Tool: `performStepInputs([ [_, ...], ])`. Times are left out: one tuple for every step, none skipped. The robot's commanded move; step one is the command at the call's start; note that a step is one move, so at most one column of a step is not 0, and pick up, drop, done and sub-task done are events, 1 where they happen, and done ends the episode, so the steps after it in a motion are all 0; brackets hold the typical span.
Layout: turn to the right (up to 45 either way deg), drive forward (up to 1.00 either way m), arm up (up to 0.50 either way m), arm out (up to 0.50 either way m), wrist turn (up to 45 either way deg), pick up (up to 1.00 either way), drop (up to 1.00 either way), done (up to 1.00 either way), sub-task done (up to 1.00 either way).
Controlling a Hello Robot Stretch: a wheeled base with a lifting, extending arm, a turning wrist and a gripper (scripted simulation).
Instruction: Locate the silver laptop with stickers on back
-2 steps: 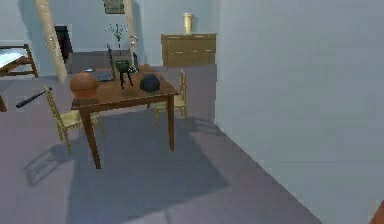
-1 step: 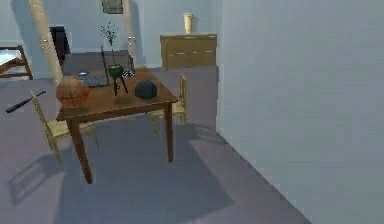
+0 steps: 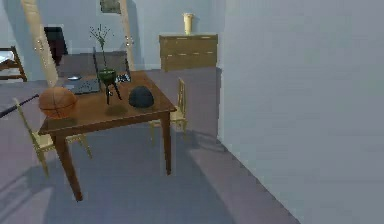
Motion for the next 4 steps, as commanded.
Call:
performStepInputs([
  [12.0, 0.0, 0.0, 0.0, 0.0, 0.0, 0.0, 0.0, 0.0],
  [0.0, 1.0, 0.0, 0.0, 0.0, 0.0, 0.0, 0.0, 0.0],
  [0.0, 0.15, 0.0, 0.0, 0.0, 0.0, 0.0, 0.0, 0.0],
  [-45.0, 0.0, 0.0, 0.0, 0.0, 0.0, 0.0, 0.0, 0.0],
])
